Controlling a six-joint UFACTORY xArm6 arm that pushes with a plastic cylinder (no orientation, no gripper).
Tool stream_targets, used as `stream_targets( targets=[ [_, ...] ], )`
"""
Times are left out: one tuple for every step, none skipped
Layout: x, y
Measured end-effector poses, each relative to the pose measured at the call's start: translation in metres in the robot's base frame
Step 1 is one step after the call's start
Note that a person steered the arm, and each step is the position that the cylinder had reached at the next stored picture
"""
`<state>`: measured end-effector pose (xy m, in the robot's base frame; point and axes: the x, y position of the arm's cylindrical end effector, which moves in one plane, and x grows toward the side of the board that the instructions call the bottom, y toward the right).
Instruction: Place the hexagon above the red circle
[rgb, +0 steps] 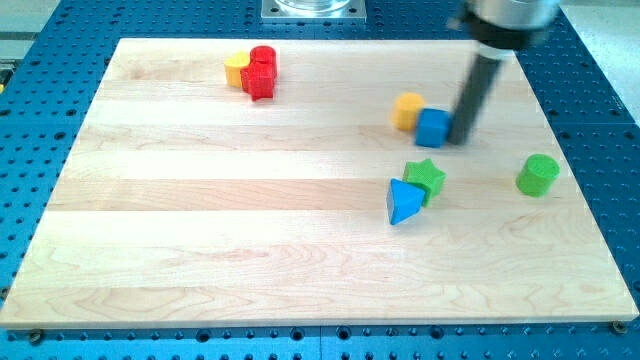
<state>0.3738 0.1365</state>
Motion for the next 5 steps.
stream_targets(
  targets=[
    [-0.024, -0.071],
    [-0.034, -0.058],
    [-0.085, -0.078],
    [-0.086, -0.087],
    [-0.091, -0.097]
  ],
)
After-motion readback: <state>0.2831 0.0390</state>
